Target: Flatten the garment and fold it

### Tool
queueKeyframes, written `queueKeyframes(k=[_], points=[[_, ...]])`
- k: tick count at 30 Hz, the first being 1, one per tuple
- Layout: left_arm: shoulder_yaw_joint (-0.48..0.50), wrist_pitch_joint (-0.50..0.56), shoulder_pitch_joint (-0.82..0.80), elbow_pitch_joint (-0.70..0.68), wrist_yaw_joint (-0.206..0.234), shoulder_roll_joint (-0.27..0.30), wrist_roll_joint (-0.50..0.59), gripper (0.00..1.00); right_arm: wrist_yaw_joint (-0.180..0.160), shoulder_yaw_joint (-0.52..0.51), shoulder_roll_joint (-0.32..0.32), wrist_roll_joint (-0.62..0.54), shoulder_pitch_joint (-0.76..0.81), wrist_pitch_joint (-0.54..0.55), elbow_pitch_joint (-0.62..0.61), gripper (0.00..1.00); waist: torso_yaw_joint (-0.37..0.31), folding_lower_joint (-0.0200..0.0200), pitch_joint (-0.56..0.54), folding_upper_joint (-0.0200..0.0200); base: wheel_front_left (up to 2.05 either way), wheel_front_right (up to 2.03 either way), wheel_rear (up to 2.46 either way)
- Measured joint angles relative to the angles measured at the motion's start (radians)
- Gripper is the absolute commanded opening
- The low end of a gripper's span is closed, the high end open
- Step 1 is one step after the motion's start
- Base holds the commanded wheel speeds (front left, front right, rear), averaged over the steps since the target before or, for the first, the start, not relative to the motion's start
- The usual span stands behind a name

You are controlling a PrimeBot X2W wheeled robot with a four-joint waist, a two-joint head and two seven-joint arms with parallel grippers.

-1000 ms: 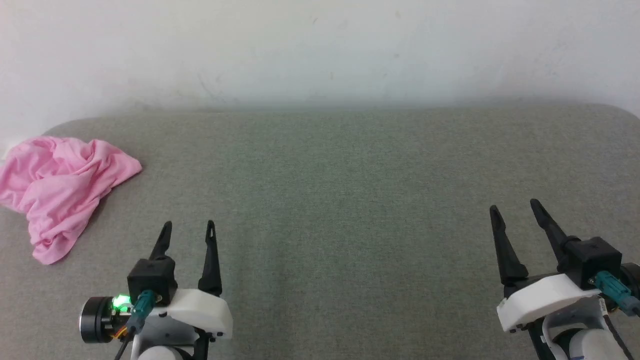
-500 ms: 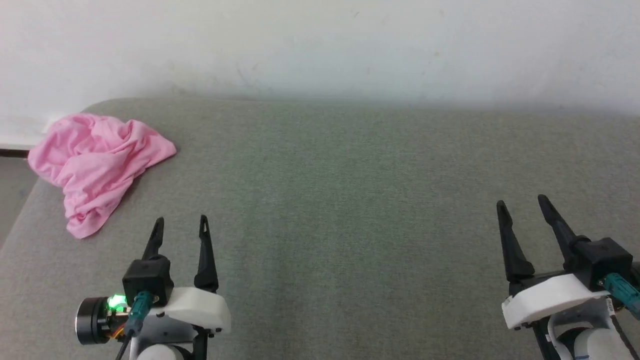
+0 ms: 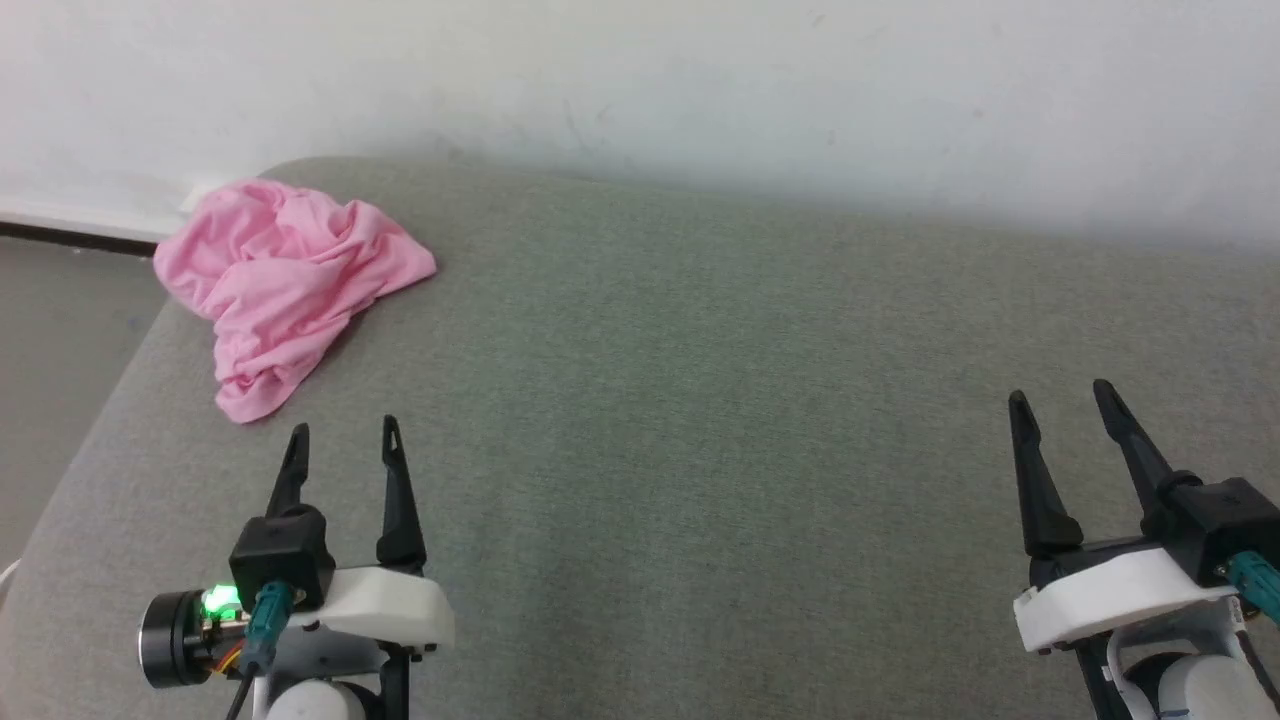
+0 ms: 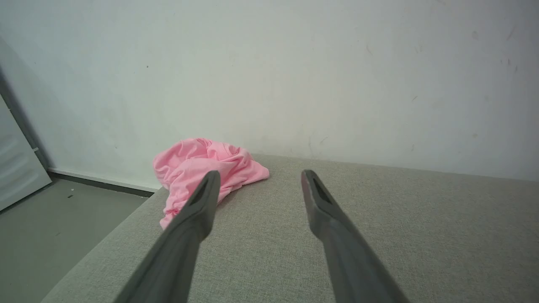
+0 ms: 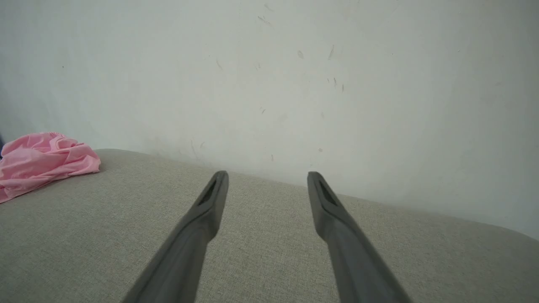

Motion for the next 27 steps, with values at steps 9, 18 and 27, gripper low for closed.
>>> queueKeyframes(k=[9, 18, 27], points=[[0.025, -0.022, -0.007, 0.000, 0.022, 0.000, -0.010, 1.00, 0.000, -0.006, 0.000, 0.007, 0.000, -0.018, -0.009, 1.00, 0.067, 0.0000, 0.011, 0.0000, 0.00, 0.00, 0.00], [0.086, -0.040, -0.058, 0.008, 0.023, 0.000, -0.028, 1.00, 0.000, -0.021, 0.000, 0.007, 0.000, -0.039, -0.020, 1.00, 0.116, 0.0000, 0.035, 0.0000, 0.00, 0.00, 0.00], [0.200, -0.057, -0.217, 0.080, -0.034, 0.055, -0.064, 1.00, 0.000, -0.030, 0.001, -0.008, -0.012, -0.057, -0.046, 1.00, 0.136, 0.0000, 0.088, 0.0000, 0.00, 0.00, 0.00]])
